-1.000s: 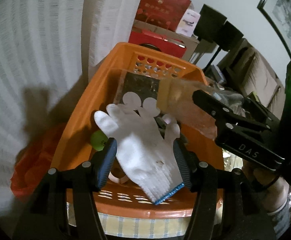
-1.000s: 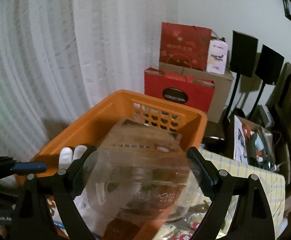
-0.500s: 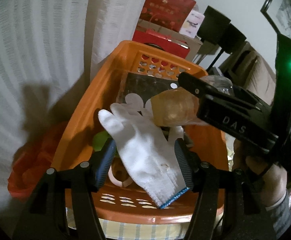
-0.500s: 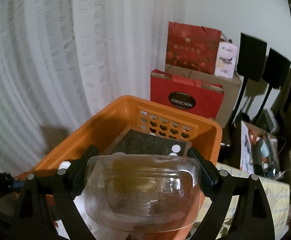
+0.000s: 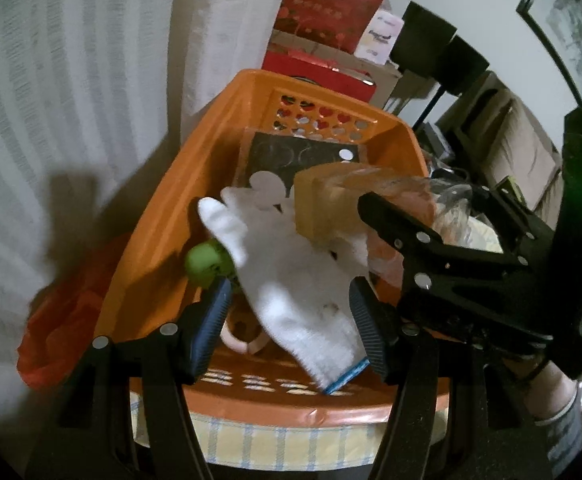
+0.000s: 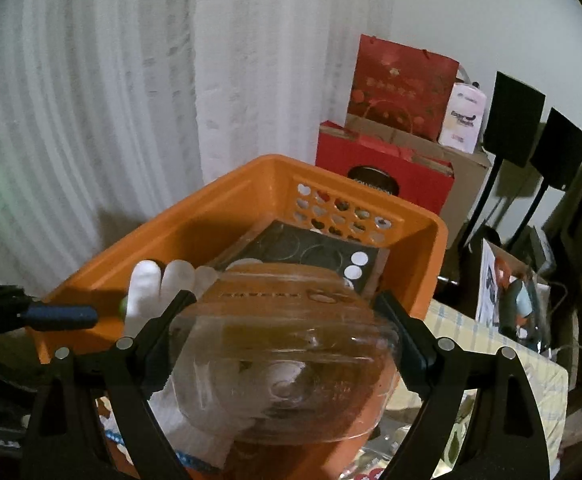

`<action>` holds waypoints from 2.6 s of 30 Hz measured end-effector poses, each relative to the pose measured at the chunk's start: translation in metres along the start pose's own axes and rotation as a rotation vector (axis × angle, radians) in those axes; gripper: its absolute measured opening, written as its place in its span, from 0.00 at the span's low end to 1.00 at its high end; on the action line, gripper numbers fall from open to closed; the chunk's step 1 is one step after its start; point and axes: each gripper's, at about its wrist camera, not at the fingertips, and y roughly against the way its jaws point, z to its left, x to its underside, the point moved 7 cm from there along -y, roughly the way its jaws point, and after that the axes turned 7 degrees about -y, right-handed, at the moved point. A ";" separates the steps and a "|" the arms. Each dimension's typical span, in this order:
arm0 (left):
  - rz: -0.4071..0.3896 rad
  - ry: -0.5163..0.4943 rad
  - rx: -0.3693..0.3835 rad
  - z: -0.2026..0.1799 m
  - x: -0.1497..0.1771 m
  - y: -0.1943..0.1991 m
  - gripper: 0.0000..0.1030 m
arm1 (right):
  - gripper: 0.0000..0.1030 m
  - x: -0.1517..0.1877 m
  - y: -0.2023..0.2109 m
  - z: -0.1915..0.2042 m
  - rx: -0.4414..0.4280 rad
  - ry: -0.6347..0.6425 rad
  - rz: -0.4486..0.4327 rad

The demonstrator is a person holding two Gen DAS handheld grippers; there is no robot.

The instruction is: Organize objects

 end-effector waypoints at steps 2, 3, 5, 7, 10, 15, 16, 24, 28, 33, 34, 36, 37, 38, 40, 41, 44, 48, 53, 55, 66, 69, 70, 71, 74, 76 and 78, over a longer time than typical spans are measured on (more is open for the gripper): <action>-0.002 0.010 0.001 0.004 0.001 0.004 0.57 | 0.88 0.003 -0.002 0.000 -0.012 0.000 -0.005; -0.004 0.019 0.002 0.008 0.002 0.006 0.57 | 0.88 0.004 -0.004 0.001 -0.019 0.009 -0.001; -0.012 0.043 0.005 0.016 0.004 0.010 0.59 | 0.88 0.006 -0.007 0.004 -0.016 0.026 0.010; -0.018 0.065 0.005 0.023 0.005 0.012 0.60 | 0.88 0.004 -0.012 0.004 -0.013 0.025 0.031; -0.011 0.079 0.008 0.027 0.007 0.009 0.60 | 0.88 0.001 -0.028 0.000 0.000 0.004 0.111; 0.001 0.062 0.016 0.019 0.008 0.006 0.61 | 0.90 -0.004 -0.041 -0.009 -0.006 -0.032 0.177; 0.002 0.058 0.018 0.017 0.009 0.006 0.61 | 0.90 -0.006 -0.038 -0.009 -0.008 -0.031 0.163; -0.002 0.060 0.041 0.005 0.007 0.006 0.77 | 0.95 -0.016 0.003 -0.019 -0.036 -0.051 0.072; -0.008 0.043 0.040 -0.002 0.006 0.008 0.77 | 0.84 -0.012 0.025 -0.026 -0.071 -0.100 0.093; -0.002 -0.012 0.046 -0.028 -0.001 0.000 0.77 | 0.83 -0.010 0.057 -0.045 -0.053 -0.141 0.059; 0.006 -0.026 0.046 -0.033 -0.003 -0.004 0.77 | 0.83 -0.008 0.064 -0.050 -0.042 -0.142 0.047; 0.021 -0.054 0.022 -0.043 -0.008 -0.015 0.73 | 0.83 -0.005 0.075 -0.058 -0.032 -0.142 0.038; 0.023 -0.061 0.010 -0.046 -0.011 -0.018 0.72 | 0.83 -0.002 0.080 -0.062 -0.029 -0.145 0.034; 0.025 -0.068 0.000 -0.048 -0.014 -0.022 0.68 | 0.83 -0.001 0.083 -0.065 -0.029 -0.148 0.033; 0.045 -0.096 -0.032 -0.052 -0.020 -0.035 0.62 | 0.83 0.006 0.092 -0.074 -0.025 -0.153 0.033; 0.059 -0.107 -0.048 -0.052 -0.022 -0.041 0.58 | 0.83 0.008 0.094 -0.077 -0.020 -0.154 0.033; 0.098 -0.107 -0.088 -0.048 -0.027 -0.058 0.37 | 0.83 0.018 0.102 -0.088 0.001 -0.150 0.036; 0.137 -0.070 -0.105 -0.038 -0.032 -0.073 0.29 | 0.83 0.034 0.106 -0.100 0.021 -0.148 0.050; 0.141 -0.042 -0.137 -0.031 -0.037 -0.082 0.22 | 0.83 0.051 0.105 -0.109 0.031 -0.157 0.064; 0.144 -0.020 -0.145 -0.025 -0.035 -0.083 0.22 | 0.83 0.056 0.105 -0.111 0.036 -0.157 0.064; 0.010 0.010 -0.058 -0.041 -0.015 -0.036 0.70 | 0.84 0.075 0.123 -0.128 0.083 -0.182 0.029; -0.021 -0.002 -0.037 -0.051 -0.010 -0.022 0.74 | 0.85 0.077 0.130 -0.136 0.106 -0.193 0.015; -0.027 -0.010 -0.037 -0.056 -0.012 -0.021 0.74 | 0.86 0.079 0.132 -0.138 0.115 -0.196 0.012; -0.032 -0.021 -0.040 -0.061 -0.013 -0.017 0.74 | 0.86 0.080 0.134 -0.141 0.123 -0.199 0.010; -0.042 -0.056 -0.044 -0.074 -0.011 -0.011 0.75 | 0.89 0.082 0.143 -0.149 0.146 -0.209 -0.001; -0.046 -0.073 -0.038 -0.085 -0.009 -0.007 0.75 | 0.91 0.084 0.148 -0.153 0.163 -0.216 -0.010; -0.050 -0.087 -0.038 -0.092 -0.006 -0.003 0.82 | 0.97 0.086 0.153 -0.158 0.175 -0.225 -0.015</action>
